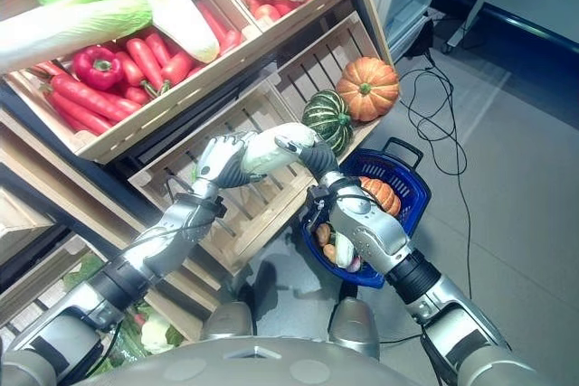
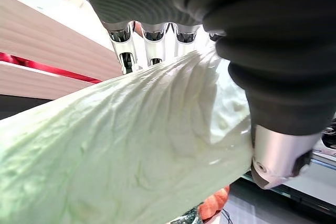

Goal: Pick up fruits and vegetables into the basket

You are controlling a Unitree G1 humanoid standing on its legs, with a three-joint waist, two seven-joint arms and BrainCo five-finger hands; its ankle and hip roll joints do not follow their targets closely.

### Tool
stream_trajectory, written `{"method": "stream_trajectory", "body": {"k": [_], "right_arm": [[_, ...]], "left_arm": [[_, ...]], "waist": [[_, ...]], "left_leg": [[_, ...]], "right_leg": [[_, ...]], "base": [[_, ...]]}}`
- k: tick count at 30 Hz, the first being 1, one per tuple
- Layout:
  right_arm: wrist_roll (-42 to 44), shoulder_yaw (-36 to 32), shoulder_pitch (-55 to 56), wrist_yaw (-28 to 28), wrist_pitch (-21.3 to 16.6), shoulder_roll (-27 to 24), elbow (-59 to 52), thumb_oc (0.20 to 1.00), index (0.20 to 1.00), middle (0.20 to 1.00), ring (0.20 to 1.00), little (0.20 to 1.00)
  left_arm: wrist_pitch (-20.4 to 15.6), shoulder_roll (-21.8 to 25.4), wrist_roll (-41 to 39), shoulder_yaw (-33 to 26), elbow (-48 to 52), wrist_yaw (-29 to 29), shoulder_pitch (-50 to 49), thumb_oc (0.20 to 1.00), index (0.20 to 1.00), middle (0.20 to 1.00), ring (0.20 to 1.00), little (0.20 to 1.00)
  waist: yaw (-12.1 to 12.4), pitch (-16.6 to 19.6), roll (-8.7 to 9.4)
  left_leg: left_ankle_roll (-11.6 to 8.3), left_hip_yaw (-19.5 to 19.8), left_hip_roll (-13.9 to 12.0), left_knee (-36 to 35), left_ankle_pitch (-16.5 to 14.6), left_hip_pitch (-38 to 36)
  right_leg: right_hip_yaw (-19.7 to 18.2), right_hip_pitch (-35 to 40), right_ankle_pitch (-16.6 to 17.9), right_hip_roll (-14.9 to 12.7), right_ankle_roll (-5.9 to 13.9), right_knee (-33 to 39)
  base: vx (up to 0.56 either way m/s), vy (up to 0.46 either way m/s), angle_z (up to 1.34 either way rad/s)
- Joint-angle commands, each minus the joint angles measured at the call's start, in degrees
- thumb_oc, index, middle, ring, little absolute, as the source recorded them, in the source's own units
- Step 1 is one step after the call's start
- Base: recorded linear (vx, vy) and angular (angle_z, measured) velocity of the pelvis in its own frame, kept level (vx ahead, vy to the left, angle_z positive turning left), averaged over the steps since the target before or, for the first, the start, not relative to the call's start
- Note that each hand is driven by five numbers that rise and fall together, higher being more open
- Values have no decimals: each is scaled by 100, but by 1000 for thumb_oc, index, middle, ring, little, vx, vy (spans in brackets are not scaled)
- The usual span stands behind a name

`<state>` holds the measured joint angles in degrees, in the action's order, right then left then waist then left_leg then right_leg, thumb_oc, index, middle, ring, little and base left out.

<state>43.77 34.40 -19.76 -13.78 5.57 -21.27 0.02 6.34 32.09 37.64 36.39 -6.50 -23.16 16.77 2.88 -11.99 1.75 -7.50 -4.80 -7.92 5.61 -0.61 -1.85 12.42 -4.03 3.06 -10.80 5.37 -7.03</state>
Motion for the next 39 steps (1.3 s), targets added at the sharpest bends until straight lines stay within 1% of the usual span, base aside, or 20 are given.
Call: {"method": "stream_trajectory", "body": {"k": [1, 4, 5, 7, 10, 13, 15, 16, 18, 20, 21, 23, 25, 26, 28, 31, 34, 37, 38, 39], "right_arm": [[-168, 559, -575, 184, -370, 572, -430, 200, 200, 200, 200, 200], [-221, 528, -597, 127, -412, 553, -456, 200, 200, 200, 200, 200], [-359, 435, -587, 55, -501, 496, -527, 200, 200, 200, 200, 200], [-460, 235, -535, -22, -563, 382, -644, 200, 200, 200, 200, 200], [-525, -137, -393, -28, -554, 185, -827, 200, 200, 200, 200, 200], [-652, -668, -113, -69, -612, -149, -1086, 200, 200, 200, 200, 200], [-709, -1069, 177, -9, -654, -374, -1276, 200, 200, 200, 200, 200], [-768, -1260, 322, 5, -682, -468, -1349, 200, 200, 200, 200, 200], [-859, -1764, 771, 121, -860, -697, -1477, 200, 200, 200, 200, 200], [-897, -1971, 924, 134, -935, -757, -1493, 200, 200, 200, 200, 200], [-935, -2241, 1142, 145, -1050, -833, -1508, 200, 200, 200, 200, 200], [-936, -2462, 1293, 193, -1121, -880, -1521, 200, 200, 200, 200, 200], [-988, -2960, 1629, 205, -1324, -954, -1528, 200, 200, 200, 200, 200], [-1023, -3119, 1718, 173, -1389, -974, -1516, 200, 200, 200, 200, 200], [-1031, -3252, 1792, 160, -1449, -1002, -1496, 200, 200, 200, 200, 200], [-1125, -3652, 1958, 37, -1561, -1118, -1403, 200, 200, 200, 200, 200], [-1135, -3874, 2019, -19, -1613, -1174, -1268, 200, 200, 200, 200, 200], [-1156, -4027, 2077, -115, -1677, -1205, -1133, 200, 200, 200, 200, 200], [-1155, -4036, 2079, -123, -1666, -1203, -1123, 200, 200, 200, 200, 200], [-1169, -4102, 2135, -140, -1700, -1201, -1003, 200, 200, 200, 200, 200]], "left_arm": [[-296, -273, 85, 602, 510, 122, 849, 1000, 1000, 1000, 1000, 1000], [-258, -312, -29, 635, 472, 231, 843, 1000, 1000, 1000, 1000, 1000], [-152, -322, -75, 648, 430, 322, 794, 1000, 1000, 1000, 1000, 1000], [-64, -300, -145, 606, 335, 362, 682, 1000, 1000, 1000, 1000, 1000], [23, -218, -215, 438, 257, 393, 452, 1000, 1000, 1000, 1000, 1000], [84, -63, -693, 149, 101, 467, 39, 1000, 1000, 1000, 1000, 1000], [5, 30, -998, -110, -9, 482, -322, 1000, 1000, 1000, 1000, 1000], [-60, 64, -1290, -247, -63, 441, -501, 1000, 1000, 1000, 1000, 1000], [-413, 85, -1721, -684, -213, 281, -1010, 1000, 1000, 1000, 1000, 1000], [-545, 103, -1911, -831, -271, 157, -1192, 1000, 1000, 1000, 1000, 1000], [-680, 90, -2163, -1090, -336, 91, -1422, 1000, 1000, 1000, 1000, 1000], [-835, 90, -2234, -1274, -390, 23, -1607, 1000, 1000, 1000, 1000, 1000], [-1200, 67, -2484, -1718, -510, -73, -1977, 1000, 1000, 1000, 1000, 1000], [-1298, 56, -2600, -1846, -521, -99, -2070, 1000, 1000, 1000, 1000, 1000], [-1406, 47, -2680, -1946, -551, -141, -2150, 1000, 1000, 1000, 1000, 1000], [-1816, 39, -2963, -2246, -599, -205, -2316, 1000, 1000, 1000, 1000, 1000], [-2150, 39, -3102, -2399, -499, -220, -2397, 1000, 1000, 1000, 1000, 1000], [-2599, 83, -3320, -2545, -209, 31, -2479, 1000, 1000, 1000, 1000, 1000], [-2651, 86, -3343, -2555, -184, 62, -2488, 1000, 1000, 1000, 1000, 1000], [-2913, 108, -3478, -2604, 30, 269, -2559, 1000, 1000, 1000, 1000, 1000]], "waist": [[5, -107, 131], [-10, -96, 124], [-34, -84, 107], [-60, -89, 95], [-105, -94, 75], [-170, -119, 60], [-210, -149, 37], [-230, -164, 27], [-264, -218, 11], [-284, -244, 3], [-301, -290, 2], [-313, -330, 3], [-342, -445, 16], [-349, -501, 16], [-358, -550, 13], [-387, -795, -24], [-394, -987, -81], [-378, -1226, -163], [-377, -1238, -171], [-366, -1362, -227]], "left_leg": [[350, -140, 69, 66, -588, 54], [347, -159, 58, 38, -569, 33], [344, -172, 48, 1, -559, 4], [337, -190, 31, -7, -550, -3], [338, -217, 16, -18, -546, -16], [343, -266, -11, -3, -545, -28], [345, -291, -35, 12, -541, -24], [344, -302, -44, 17, -536, -16], [353, -340, -70, 44, -542, 3], [352, -353, -82, 62, -543, 21], [358, -374, -100, 100, -548, 60], [359, -383, -111, 122, -552, 85], [361, -406, -140, 167, -535, 196], [358, -407, -149, 178, -522, 245], [355, -403, -159, 196, -509, 302], [345, -381, -168, 284, -459, 539], [332, -360, -173, 352, -420, 729], [320, -320, -178, 452, -367, 969], [319, -316, -179, 463, -363, 992], [309, -283, -179, 523, -330, 1135]], "right_leg": [[-74, 597, -660, -361, 577, 30], [-74, 611, -656, -359, 577, 43], [-75, 621, -664, -351, 578, 53], [-88, 612, -676, -342, 574, 37], [-106, 594, -693, -323, 566, 14], [-141, 569, -703, -298, 549, -12], [-174, 536, -711, -279, 539, -41], [-193, 514, -713, -269, 537, -55], [-216, 465, -724, -249, 514, -95], [-230, 436, -734, -238, 506, -121], [-246, 389, -740, -229, 489, -156], [-248, 359, -748, -222, 475, -178], [-240, 245, -760, -205, 436, -240], [-232, 202, -766, -199, 419, -261], [-223, 149, -777, -195, 405, -296], [-202, -70, -809, -175, 338, -435], [-184, -244, -836, -164, 285, -545], [-142, -463, -879, -151, 211, -717], [-138, -486, -884, -151, 204, -736], [-112, -615, -920, -134, 153, -855]], "base": [[-6, -14, 10], [-2, -4, 4], [0, 0, 0], [0, 0, 0], [0, 0, 0], [-4, -7, -2], [-23, -22, -8], [-36, -26, -6], [-43, -30, -7], [-37, -27, -7], [-38, -31, -4], [-49, -43, -3], [-106, -76, -5], [-120, -66, -7], [-86, -33, -4], [-137, -33, -1], [-129, -30, 3], [-127, -37, 3], [-111, -46, 9], [-83, -48, 9]]}}
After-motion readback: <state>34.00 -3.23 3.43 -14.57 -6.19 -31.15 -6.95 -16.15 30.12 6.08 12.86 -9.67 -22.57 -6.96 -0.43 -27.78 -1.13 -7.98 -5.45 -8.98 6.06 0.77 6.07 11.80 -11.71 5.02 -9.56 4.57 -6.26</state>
